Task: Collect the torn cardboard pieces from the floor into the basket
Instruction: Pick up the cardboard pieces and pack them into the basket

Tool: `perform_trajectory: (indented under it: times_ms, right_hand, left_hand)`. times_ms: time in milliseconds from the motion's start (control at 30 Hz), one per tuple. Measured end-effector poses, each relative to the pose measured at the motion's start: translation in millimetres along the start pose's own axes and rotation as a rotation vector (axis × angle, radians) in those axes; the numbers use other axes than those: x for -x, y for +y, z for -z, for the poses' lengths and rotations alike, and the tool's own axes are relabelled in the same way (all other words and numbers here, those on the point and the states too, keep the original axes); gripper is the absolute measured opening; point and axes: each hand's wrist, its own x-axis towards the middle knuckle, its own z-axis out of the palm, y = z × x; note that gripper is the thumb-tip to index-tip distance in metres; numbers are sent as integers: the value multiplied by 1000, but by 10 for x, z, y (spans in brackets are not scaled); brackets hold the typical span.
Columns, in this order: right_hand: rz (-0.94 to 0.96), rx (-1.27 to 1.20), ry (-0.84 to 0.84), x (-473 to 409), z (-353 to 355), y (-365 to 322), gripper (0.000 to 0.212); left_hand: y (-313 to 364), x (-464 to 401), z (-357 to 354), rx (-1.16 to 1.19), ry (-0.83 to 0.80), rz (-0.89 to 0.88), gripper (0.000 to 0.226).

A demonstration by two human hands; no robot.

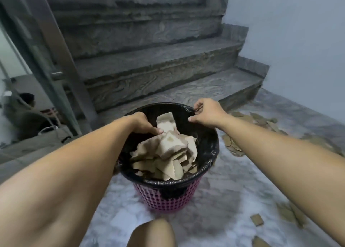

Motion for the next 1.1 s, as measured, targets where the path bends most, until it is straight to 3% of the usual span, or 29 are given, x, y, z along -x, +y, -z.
perform_trajectory:
  times_ms: [67, 167, 267, 467, 567, 800, 967, 1100]
  right_hand:
    - [-39, 117, 101, 5, -29, 51, 43]
    - [-187, 261, 26, 86, -87, 147, 48]
    - [-278, 141, -27, 102, -150, 255, 33]
    - [-287, -46, -110, 127, -189, 302, 7]
    - [-295, -162, -161, 174, -197, 328, 19]
    - [-272, -316, -380, 229, -53, 531, 21]
    - [-273, -405, -472, 270, 216, 1110, 58]
    - [-331, -303, -458, 350, 576, 1887, 44]
  left_hand:
    - [-170, -53, -31, -51, 42, 8, 75]
    - [-344, -111, -110, -179, 82, 27, 66]
    - [-417, -153, -187, -267, 126, 15, 59]
    - [-493, -165, -171, -363, 161, 37, 47]
    - [-461, -161, -166, -374, 162, 55, 41]
    - [17, -132, -314, -362, 214, 66, 46]
    - [705, -116, -698, -228, 351, -92, 35]
    - [1350, -32, -1060, -154, 489, -213, 21]
